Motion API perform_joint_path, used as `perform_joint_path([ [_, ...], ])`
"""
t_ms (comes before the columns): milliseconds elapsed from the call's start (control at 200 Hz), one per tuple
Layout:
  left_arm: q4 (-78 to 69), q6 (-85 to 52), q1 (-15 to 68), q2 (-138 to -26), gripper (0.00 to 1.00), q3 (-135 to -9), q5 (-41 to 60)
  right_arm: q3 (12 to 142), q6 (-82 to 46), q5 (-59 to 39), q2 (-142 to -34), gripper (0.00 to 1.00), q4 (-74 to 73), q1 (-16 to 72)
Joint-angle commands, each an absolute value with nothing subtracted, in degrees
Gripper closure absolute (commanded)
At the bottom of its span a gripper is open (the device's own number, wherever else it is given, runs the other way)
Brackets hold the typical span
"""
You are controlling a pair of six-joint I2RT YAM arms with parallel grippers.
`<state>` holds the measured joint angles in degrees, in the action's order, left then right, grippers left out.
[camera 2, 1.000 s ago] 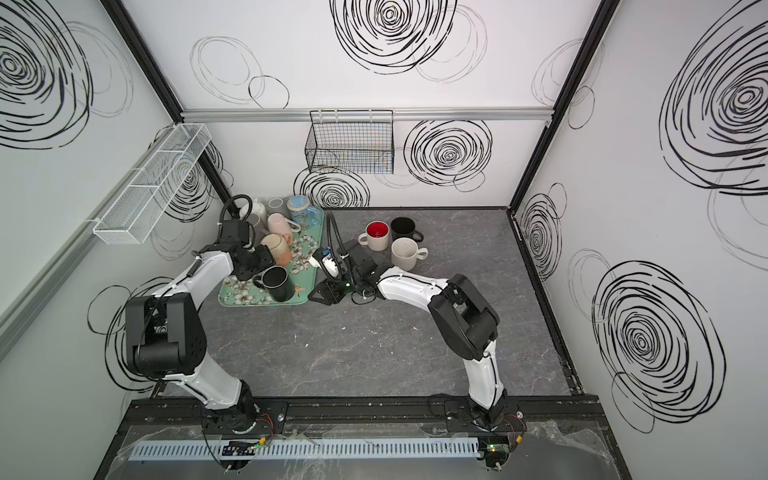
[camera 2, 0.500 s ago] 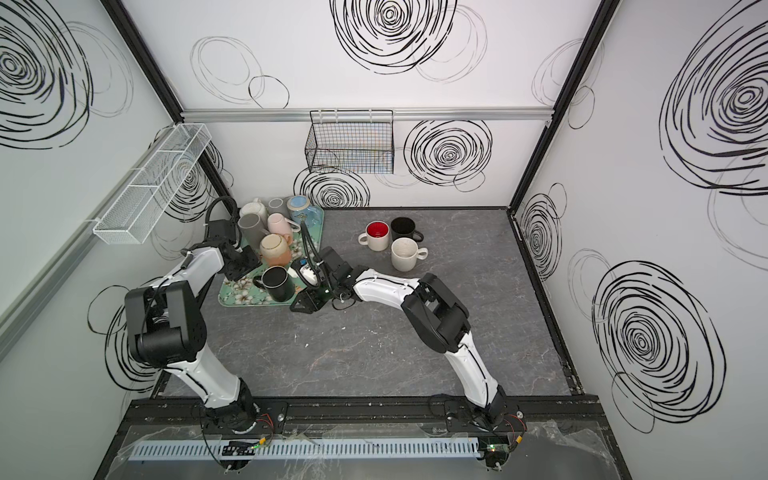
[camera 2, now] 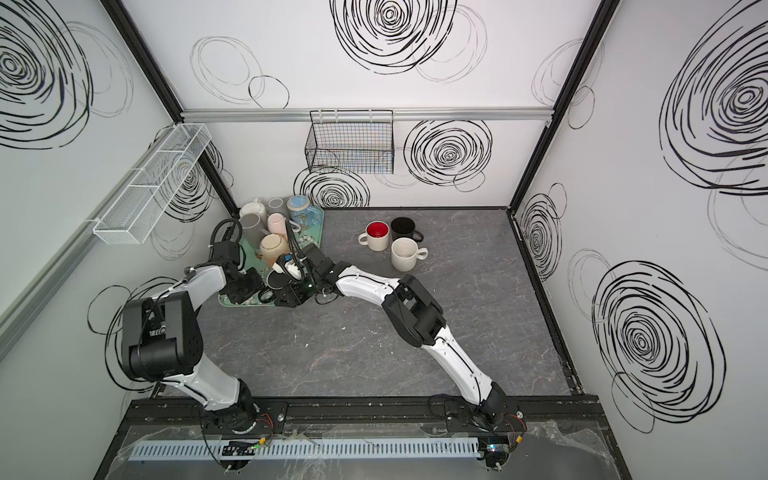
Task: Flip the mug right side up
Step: 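Lift the black mug off the tray with left gripper while right gripper approaches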
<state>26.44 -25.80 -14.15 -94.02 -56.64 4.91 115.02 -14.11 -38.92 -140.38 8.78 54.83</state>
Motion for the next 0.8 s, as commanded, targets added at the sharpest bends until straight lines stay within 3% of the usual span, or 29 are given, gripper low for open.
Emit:
perform_joint_path([
  [0,25.4,-26.4,-13.7,-90.4,0.50,-54.1,6.5,118.5,-15.3,-38.9,-142.2,0.56,11.6,53.6],
  [370,24.7,-27.2,-8.0,-84.9,0.48,-48.1,6.2,118.2,-19.1,-40.1,-141.7,0.57,9.3,49.7],
  [796,36.2,-22.4,-6.0,-76.9,0.45,-57.3,-2.4,103.4,-22.2,-39.6,-129.0,0.58,2.6,45.6],
])
